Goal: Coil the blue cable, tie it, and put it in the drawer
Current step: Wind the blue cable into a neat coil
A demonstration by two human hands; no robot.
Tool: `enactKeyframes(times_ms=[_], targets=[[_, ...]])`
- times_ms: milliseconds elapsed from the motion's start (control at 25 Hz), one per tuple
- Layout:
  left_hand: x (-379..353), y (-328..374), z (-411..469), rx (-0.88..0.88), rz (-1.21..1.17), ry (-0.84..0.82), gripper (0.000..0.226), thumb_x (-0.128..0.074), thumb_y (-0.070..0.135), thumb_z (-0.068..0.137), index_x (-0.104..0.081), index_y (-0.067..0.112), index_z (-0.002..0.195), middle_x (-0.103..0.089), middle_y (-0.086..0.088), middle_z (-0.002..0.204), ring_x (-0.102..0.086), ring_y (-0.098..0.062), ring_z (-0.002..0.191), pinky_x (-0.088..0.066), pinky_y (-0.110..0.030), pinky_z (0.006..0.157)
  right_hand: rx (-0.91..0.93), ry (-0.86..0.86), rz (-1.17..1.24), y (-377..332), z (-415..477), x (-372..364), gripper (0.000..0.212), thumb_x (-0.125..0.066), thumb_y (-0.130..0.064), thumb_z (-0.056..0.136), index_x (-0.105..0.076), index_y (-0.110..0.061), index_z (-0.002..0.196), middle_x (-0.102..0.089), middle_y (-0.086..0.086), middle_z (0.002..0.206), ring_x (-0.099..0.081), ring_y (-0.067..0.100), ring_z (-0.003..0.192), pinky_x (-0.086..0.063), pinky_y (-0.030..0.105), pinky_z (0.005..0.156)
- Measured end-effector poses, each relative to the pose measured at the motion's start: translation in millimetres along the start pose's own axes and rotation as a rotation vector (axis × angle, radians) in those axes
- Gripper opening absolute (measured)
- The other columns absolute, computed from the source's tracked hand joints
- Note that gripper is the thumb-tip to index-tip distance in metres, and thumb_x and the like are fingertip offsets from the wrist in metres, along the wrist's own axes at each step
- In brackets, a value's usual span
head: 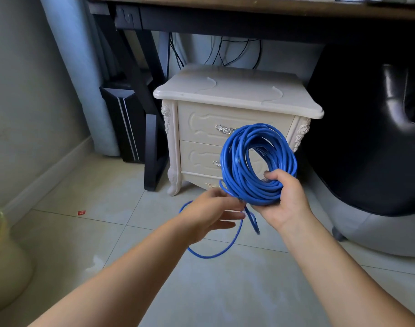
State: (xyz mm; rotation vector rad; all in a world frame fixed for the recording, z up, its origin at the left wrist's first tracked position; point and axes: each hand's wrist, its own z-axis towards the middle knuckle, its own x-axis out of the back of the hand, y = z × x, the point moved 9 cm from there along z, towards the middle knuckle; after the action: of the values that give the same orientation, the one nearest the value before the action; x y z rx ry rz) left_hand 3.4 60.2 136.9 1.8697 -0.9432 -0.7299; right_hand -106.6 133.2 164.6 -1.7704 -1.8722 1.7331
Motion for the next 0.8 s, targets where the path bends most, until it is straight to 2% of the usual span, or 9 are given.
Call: enactKeyframes(times_ms=[120, 240, 360, 440, 520, 600, 680, 720, 800], targets=[[-19, 3, -1, -0.048, 0.020, -0.059, 0.037, -0.071, 0.013, 0.088, -0.058, 0.010, 0.122, -0.076, -0.008, 0.097, -0.073, -0.022, 0.096, -0.054, -0.041, 0.097, 0.004, -0.002, 0.020, -1, 1, 1, 0.012, -0.052, -0.001, 0.084, -0.055, -0.009, 0.091, -0.056, 0.011, 0.067, -0.067, 0.033, 0.065, -0.057, 0.051, 0.064], [-11, 5, 1, -0.064, 0.076, -0.009, 0.021, -0.055, 0.004, 0.096, -0.059, 0.009, 0.115, -0.071, -0.005, 0.074, -0.073, -0.023, 0.082, -0.056, -0.040, 0.092, 0.022, 0.011, 0.025, -9, 2, 5, 0.011, -0.051, -0.001, 0.085, -0.054, -0.011, 0.083, -0.056, 0.007, 0.062, -0.067, 0.029, 0.065, -0.058, 0.049, 0.071], [23, 2, 3, -0.007, 0.214, 0.119, 0.028, -0.040, -0.002, 0.094, -0.062, 0.014, 0.099, -0.069, -0.001, 0.069, -0.073, -0.018, 0.075, -0.056, -0.039, 0.088, 0.035, 0.060, 0.058, -20, 8, 18, 0.015, -0.051, -0.002, 0.083, -0.050, -0.013, 0.073, -0.055, 0.006, 0.068, -0.065, 0.028, 0.069, -0.058, 0.046, 0.069], [50, -1, 2, 0.044, 0.292, 0.253, 0.029, -0.038, -0.003, 0.092, -0.060, 0.014, 0.101, -0.071, -0.005, 0.083, -0.070, -0.017, 0.076, -0.055, -0.039, 0.086, 0.049, 0.082, 0.077, -25, 11, 24, 0.017, -0.051, -0.002, 0.083, -0.049, -0.013, 0.071, -0.053, 0.006, 0.068, -0.065, 0.027, 0.067, -0.057, 0.043, 0.066], [73, 2, 0, 0.045, 0.433, 0.389, 0.038, -0.045, -0.002, 0.091, -0.057, 0.014, 0.124, -0.066, -0.011, 0.113, -0.062, -0.019, 0.085, -0.052, -0.034, 0.078, 0.072, 0.084, 0.079, -28, 11, 26, 0.017, -0.050, -0.002, 0.084, -0.049, -0.012, 0.070, -0.052, 0.005, 0.065, -0.065, 0.026, 0.062, -0.056, 0.041, 0.065], [82, 15, -3, -0.050, 0.397, 0.470, 0.049, -0.052, 0.008, 0.092, -0.047, 0.020, 0.140, -0.058, -0.007, 0.133, -0.057, -0.018, 0.095, -0.048, -0.028, 0.078, 0.075, 0.093, 0.004, -29, 10, 25, 0.021, -0.050, -0.002, 0.084, -0.047, -0.013, 0.067, -0.049, 0.004, 0.060, -0.062, 0.025, 0.058, -0.054, 0.037, 0.057], [77, 36, -7, -0.217, 0.190, 0.427, 0.046, -0.060, 0.032, 0.092, -0.050, 0.026, 0.137, -0.059, 0.001, 0.135, -0.059, -0.013, 0.108, -0.047, -0.032, 0.098, 0.078, 0.109, -0.156, -26, 12, 24, 0.021, -0.051, -0.001, 0.081, -0.047, -0.016, 0.067, -0.047, 0.002, 0.059, -0.057, 0.025, 0.059, -0.050, 0.033, 0.048], [71, 45, -8, -0.284, 0.106, 0.355, 0.050, -0.064, 0.042, 0.088, -0.052, 0.029, 0.135, -0.059, 0.005, 0.135, -0.057, -0.009, 0.115, -0.045, -0.035, 0.103, 0.098, 0.125, -0.235, -25, 13, 24, 0.019, -0.054, 0.000, 0.077, -0.049, -0.017, 0.069, -0.048, 0.002, 0.061, -0.055, 0.024, 0.061, -0.048, 0.032, 0.051], [55, 64, -14, -0.396, 0.082, 0.189, 0.067, -0.069, 0.038, 0.075, -0.050, 0.035, 0.139, -0.053, 0.015, 0.140, -0.048, -0.001, 0.128, -0.040, -0.031, 0.107, 0.209, 0.148, -0.406, -29, 12, 20, 0.023, -0.061, 0.001, 0.064, -0.057, -0.016, 0.079, -0.052, 0.005, 0.067, -0.053, 0.022, 0.061, -0.045, 0.033, 0.060]])
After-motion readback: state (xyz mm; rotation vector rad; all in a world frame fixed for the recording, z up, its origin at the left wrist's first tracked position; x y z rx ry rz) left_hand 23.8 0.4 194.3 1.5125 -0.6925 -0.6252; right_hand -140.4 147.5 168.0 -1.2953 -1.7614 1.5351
